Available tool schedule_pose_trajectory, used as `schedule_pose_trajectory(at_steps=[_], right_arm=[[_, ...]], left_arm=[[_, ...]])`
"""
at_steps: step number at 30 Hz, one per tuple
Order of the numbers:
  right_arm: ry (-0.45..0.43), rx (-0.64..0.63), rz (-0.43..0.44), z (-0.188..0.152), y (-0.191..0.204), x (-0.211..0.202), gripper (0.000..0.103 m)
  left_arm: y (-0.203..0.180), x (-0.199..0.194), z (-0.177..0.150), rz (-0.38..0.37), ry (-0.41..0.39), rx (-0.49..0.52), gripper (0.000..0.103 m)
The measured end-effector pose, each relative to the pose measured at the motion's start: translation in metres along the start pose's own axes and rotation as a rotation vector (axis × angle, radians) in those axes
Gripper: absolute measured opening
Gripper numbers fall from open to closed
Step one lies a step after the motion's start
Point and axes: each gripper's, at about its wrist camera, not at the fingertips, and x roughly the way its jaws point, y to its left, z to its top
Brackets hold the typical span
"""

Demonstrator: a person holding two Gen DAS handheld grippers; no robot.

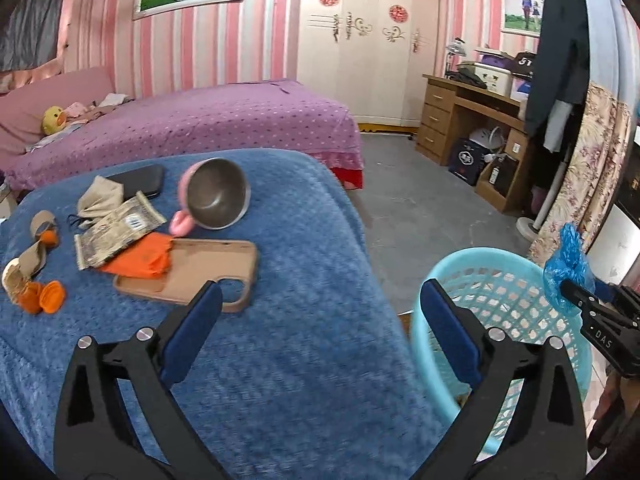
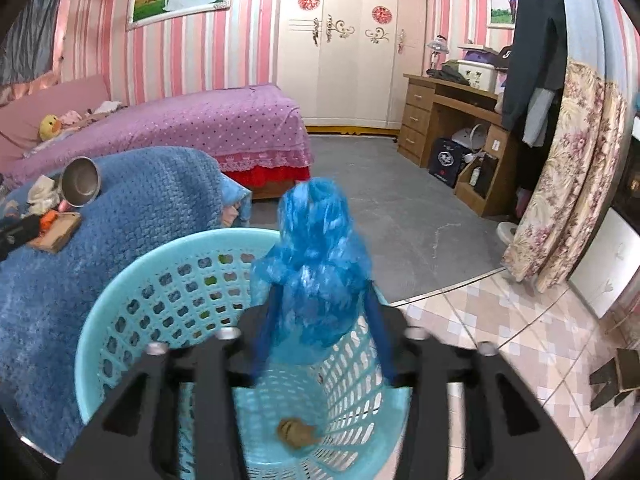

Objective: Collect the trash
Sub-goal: 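Carry the blue bag to the blue basket and open the right tool, then move the right tool back toward the blanket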

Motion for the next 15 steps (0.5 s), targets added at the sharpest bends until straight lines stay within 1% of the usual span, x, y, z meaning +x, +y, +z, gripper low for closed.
schedule_pose_trajectory(at_steps=[1,2,4,5,7,8,11,15], right_arm=[[0.002,0.006,-0.001,0.001,-0.001,0.000,0.068],[0.000,0.019,-0.002,0.001,-0.001,-0.001,0.074],[-0.003,0.045,-0.006,0.004,-0.001,-0.004,0.076],[-0.006,0.052,-0.010,0.004,-0.001,-0.005,0.082],[-0.024,0.072,-0.012,0.007,0.002,-0.010,0.089],[-0.028,0.077,-0.011,0.008,0.005,-0.012,0.091],[-0.042,0.079,-0.016,0.014,0.014,-0.015,0.095],[-0.059,0.069,-0.007,0.023,0.038,-0.020,0.095]], left_arm=[[0.003,-0.001,-0.001,0.004,0.000,-0.002,0.096],[0.009,-0.004,-0.001,0.011,-0.002,-0.006,0.096],[0.018,-0.008,-0.003,0.019,-0.009,-0.012,0.096],[0.022,-0.010,-0.003,0.023,-0.011,-0.013,0.096],[0.029,-0.014,-0.002,0.032,-0.017,-0.014,0.097],[0.035,-0.016,-0.001,0.040,-0.020,-0.013,0.097],[0.050,-0.024,0.000,0.060,-0.030,-0.010,0.097],[0.075,-0.032,0.000,0.087,-0.040,-0.006,0.097]])
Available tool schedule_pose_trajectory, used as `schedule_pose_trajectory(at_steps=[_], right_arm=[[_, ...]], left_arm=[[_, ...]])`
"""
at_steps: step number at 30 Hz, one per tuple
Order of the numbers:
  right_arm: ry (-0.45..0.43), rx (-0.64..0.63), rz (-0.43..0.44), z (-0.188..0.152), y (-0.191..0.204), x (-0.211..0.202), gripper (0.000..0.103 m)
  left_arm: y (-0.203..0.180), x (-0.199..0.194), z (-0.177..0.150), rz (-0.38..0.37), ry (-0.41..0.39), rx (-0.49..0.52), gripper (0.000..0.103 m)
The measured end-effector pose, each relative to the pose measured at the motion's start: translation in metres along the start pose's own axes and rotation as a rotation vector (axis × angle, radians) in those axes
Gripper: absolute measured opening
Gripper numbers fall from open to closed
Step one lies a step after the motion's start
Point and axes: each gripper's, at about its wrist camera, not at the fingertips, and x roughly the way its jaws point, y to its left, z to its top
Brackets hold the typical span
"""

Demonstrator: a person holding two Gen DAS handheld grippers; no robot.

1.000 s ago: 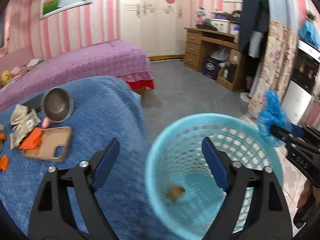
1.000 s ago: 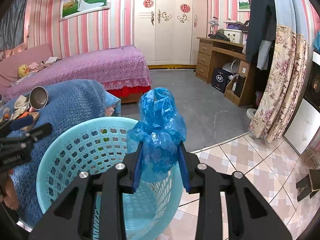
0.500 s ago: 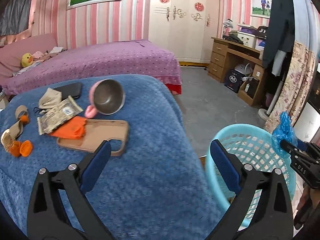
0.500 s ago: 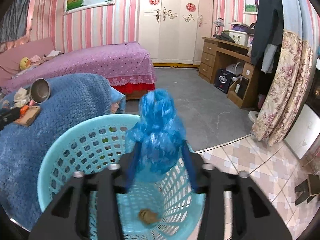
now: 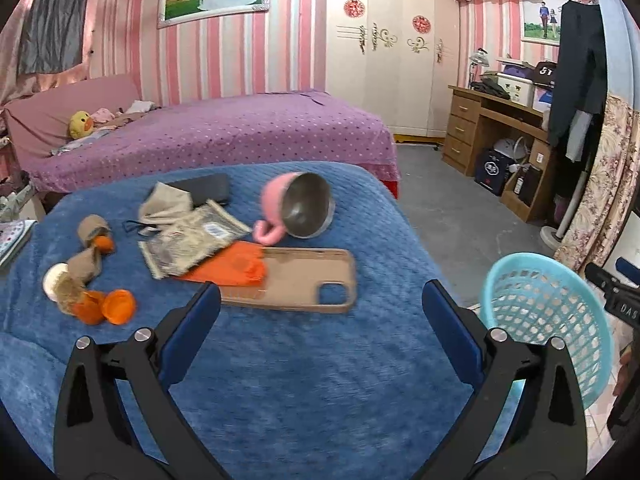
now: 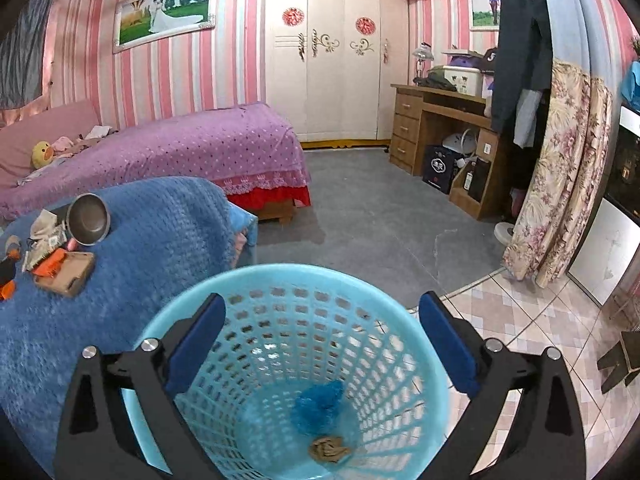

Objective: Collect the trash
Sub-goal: 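Move the right tool back toward the blanket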

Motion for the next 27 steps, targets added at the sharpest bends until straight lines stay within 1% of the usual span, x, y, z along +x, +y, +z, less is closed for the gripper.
schedule_pose_trajectory(at_steps=[5,9,14,17,19,21,23,27], right_arm=[[-0.022,-0.034,0.030,0.005,0.035,-0.005,0.097],[-0.036,-0.074,0.056,0.009,0.070,-0.007,0.097],[-0.042,-0.115,0.092,0.008,0.108,-0.009,0.097],[-0.043,-0.156,0.115,0.005,0.134,-0.012,0.097],[-0.045,-0.183,0.127,0.004,0.150,-0.014,0.097],[-0.041,-0.208,0.142,0.002,0.168,-0.012,0.097],[-0.035,-0.227,0.154,0.000,0.180,-0.011,0.097],[-0.035,-0.275,0.180,-0.003,0.210,-0.010,0.097]], left_arm=[[0.041,-0.005,-0.001,0.058,-0.011,-0.003,0.097],[0.078,-0.003,-0.003,0.113,0.014,-0.007,0.097],[0.121,-0.005,-0.012,0.163,0.021,-0.039,0.097],[0.136,-0.008,-0.013,0.163,0.029,-0.049,0.097],[0.145,-0.014,-0.012,0.192,0.010,-0.029,0.097],[0.154,-0.016,-0.013,0.208,0.001,-0.031,0.097],[0.166,-0.015,-0.014,0.208,0.016,-0.037,0.097],[0.185,-0.010,-0.015,0.246,0.033,-0.041,0.097]])
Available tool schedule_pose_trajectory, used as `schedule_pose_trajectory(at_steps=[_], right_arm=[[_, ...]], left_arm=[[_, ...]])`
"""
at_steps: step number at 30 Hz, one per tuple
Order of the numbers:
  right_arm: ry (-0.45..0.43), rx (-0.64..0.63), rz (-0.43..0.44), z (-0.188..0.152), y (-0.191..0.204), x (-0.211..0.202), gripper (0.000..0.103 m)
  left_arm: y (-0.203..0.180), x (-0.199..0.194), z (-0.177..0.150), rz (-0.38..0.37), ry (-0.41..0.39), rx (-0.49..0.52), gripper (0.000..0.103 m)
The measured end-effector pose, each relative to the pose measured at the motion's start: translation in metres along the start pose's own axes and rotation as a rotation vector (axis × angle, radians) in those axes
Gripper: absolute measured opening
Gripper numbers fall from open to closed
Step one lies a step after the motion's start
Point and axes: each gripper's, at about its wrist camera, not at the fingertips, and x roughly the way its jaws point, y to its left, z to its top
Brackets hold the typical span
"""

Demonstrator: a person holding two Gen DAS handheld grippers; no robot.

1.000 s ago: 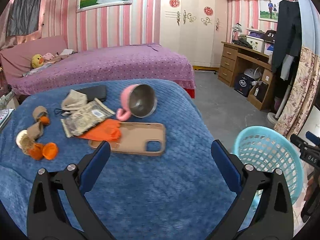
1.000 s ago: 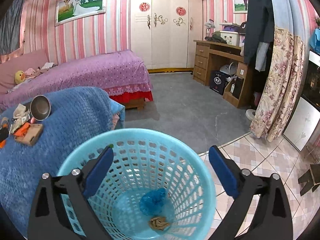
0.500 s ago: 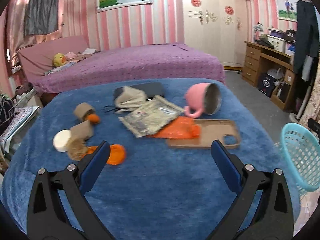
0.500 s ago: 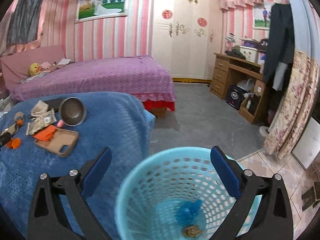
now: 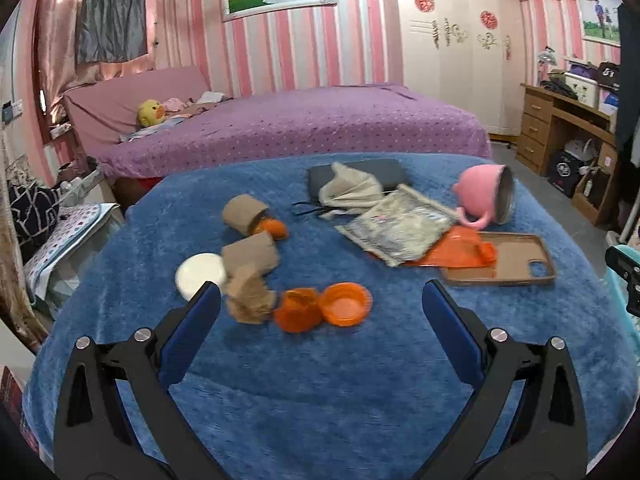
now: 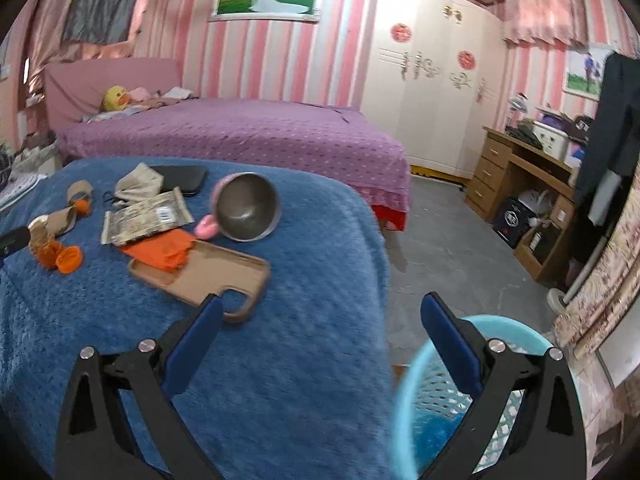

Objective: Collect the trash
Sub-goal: 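Move the right tool back toward the blanket, then grasp the orange cap with the right tool while the left tool grasps brown paper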

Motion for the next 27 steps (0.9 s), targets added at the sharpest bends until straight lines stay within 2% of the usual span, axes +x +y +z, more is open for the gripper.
schedule_pose_trajectory(at_steps=[6,19,27], right_arm=[[-0.013,-0.045,0.010,0.004,0.027,0.002,0.097],[0.042,0.032,0.053,0.003,0.034,0.019,0.097],[0.065,0.081,0.034,0.000,0.032,0.028,0.097]], left_arm=[[0.030,0.011,0.000,0.012,0.026,-0.049,0.097],[0.083,0.025,-0.012,0.073,0.063,-0.086,0.097],[0.100,0.038,-0.017,0.066,0.089,-0.123,0.097]])
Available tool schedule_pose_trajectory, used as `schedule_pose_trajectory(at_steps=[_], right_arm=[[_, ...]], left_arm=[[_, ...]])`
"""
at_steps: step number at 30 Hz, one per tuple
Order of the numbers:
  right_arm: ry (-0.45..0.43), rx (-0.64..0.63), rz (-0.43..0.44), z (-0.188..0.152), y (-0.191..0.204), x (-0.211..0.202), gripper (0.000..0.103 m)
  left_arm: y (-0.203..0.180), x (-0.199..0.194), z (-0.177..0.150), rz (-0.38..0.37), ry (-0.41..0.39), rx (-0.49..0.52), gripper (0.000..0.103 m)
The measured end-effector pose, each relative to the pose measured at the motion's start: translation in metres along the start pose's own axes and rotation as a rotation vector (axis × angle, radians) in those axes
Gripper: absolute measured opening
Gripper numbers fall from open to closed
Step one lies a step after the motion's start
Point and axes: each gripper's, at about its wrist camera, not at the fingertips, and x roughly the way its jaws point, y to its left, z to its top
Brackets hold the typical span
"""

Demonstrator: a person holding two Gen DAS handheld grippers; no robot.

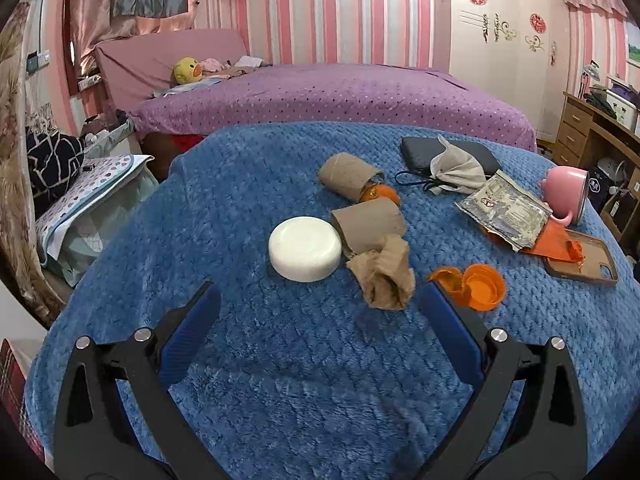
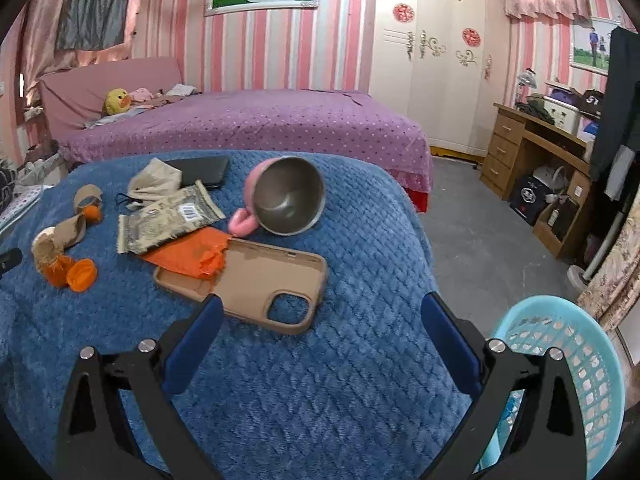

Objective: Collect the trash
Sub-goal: 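Grasp the orange cap with the right tool while the left tool grasps brown paper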

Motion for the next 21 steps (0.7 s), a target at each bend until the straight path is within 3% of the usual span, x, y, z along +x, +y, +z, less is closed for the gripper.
schedule_pose_trajectory(at_steps=[10,13,19,20,21], right_arm=[[0.020,0.059,-0.005,0.001,-0.008,0.006,0.097],[0.028,0.055,0.001,0.001,-0.007,0.009,0.097],[0.025,0.034,0.026,0.003,0.005,0.012,0.097],[0.024,0.033,0.031,0.003,0.007,0.012,0.097],[0.022,0.030,0.037,0.003,0.010,0.012,0.097]], left_arm=[[-0.007,0.019,0.000,-0.054,0.022,-0.013,0.097],[-0.012,0.024,0.005,-0.067,0.023,-0.018,0.090],[-0.025,0.045,0.008,-0.143,0.090,-0.023,0.050],[-0.027,0.046,0.008,-0.151,0.096,-0.019,0.034],[-0.029,0.045,0.008,-0.161,0.102,-0.017,0.027]])
